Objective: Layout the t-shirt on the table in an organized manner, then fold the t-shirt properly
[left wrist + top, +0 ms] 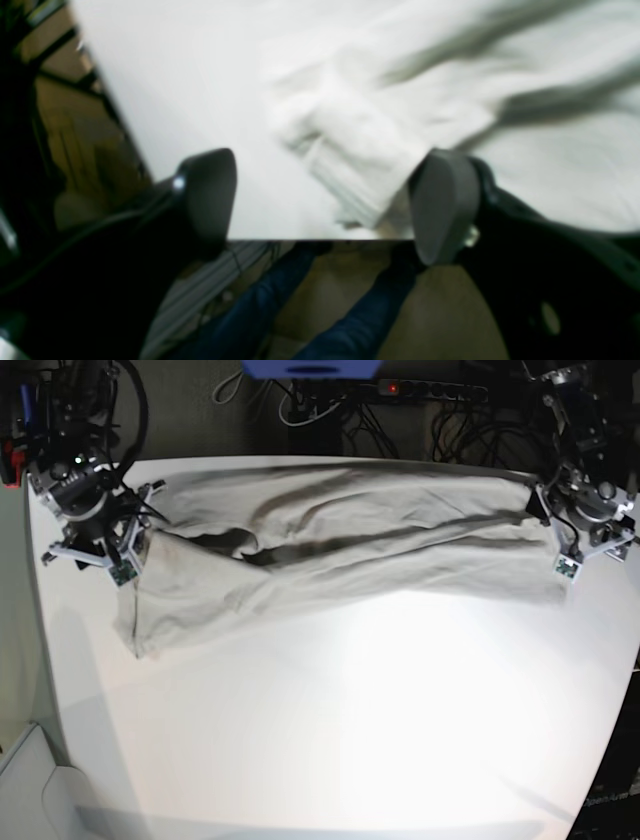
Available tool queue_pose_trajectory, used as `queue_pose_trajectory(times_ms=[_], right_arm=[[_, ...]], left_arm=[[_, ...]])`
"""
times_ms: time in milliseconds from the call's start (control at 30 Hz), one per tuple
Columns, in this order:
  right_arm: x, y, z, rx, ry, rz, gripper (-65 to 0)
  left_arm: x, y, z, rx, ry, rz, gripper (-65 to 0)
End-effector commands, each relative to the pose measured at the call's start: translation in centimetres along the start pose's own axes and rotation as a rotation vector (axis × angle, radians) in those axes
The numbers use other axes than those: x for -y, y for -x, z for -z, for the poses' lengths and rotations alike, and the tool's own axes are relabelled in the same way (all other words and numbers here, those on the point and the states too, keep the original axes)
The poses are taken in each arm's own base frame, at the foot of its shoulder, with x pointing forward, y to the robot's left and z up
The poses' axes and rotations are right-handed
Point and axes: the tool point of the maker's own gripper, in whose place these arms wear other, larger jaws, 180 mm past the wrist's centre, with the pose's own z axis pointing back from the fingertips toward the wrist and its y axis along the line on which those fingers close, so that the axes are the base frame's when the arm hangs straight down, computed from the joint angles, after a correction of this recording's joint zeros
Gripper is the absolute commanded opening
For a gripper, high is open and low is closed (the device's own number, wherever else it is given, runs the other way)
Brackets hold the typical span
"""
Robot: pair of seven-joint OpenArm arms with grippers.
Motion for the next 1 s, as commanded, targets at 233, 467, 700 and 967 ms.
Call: queue_pose_trajectory(times_ms=[233,467,700,967], right_arm=[[1.4,-3.7,0.5,0.079,0.022,-0.013,-37.6],[-0.2,-5.0,3.1,0.027,-0.05,-0.032,-37.6],[-2.7,-5.8,5.9,0.012,-0.143,0.016,-37.6],[-3.4,-2.8,8.7,-0.032,-0.208,0.038,-37.9]], left_arm=[[-3.9,-2.3,-2.4,0.09,-0.122,-0.083,-12.7],[-3.8,-2.4,-2.5,0.113,-0.099,-0.106,-12.6],[-1.5,-0.7,-2.2,0.099,-0.018,-0.105,-12.5],[0.2,1.7,-2.1,0.05,0.021,-0.091,-12.5]])
